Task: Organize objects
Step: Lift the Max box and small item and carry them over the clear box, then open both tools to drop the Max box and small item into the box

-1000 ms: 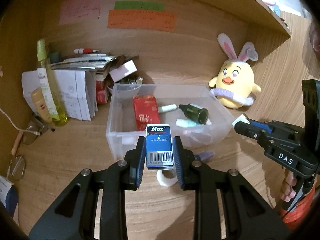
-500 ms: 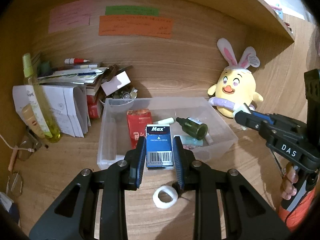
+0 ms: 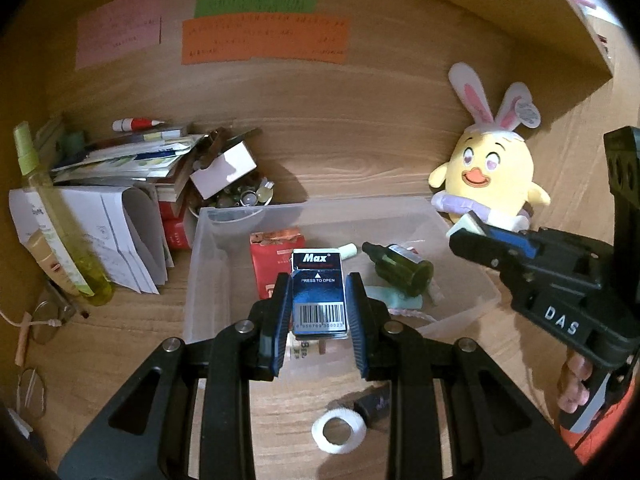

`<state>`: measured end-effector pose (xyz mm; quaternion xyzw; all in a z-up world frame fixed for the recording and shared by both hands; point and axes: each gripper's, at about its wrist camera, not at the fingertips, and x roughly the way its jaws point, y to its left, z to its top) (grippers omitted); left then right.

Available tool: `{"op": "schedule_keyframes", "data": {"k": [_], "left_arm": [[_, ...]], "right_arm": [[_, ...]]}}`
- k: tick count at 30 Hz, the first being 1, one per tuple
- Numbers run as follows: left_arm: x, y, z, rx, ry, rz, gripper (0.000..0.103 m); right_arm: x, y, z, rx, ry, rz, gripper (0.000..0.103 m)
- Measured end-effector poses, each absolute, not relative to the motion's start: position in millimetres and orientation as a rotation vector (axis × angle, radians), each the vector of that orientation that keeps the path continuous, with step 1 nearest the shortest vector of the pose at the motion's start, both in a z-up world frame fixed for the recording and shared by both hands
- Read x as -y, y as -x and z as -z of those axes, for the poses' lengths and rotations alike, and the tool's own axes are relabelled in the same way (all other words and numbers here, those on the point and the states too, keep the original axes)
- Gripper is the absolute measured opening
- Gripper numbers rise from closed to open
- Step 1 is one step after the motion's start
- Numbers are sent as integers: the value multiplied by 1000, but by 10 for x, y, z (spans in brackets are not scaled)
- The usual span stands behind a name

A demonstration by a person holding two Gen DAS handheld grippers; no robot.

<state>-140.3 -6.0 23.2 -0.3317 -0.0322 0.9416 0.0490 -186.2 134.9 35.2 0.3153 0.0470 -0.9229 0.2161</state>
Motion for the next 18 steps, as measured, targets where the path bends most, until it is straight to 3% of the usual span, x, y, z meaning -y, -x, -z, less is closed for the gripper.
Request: {"op": "schedule_keyframes", "data": {"k": [18], "left_arm": [[180,1826,133,121,1175,-2843,27]], "right_arm": [[-1088,2146,150,-228,-1056,2488,15]]}}
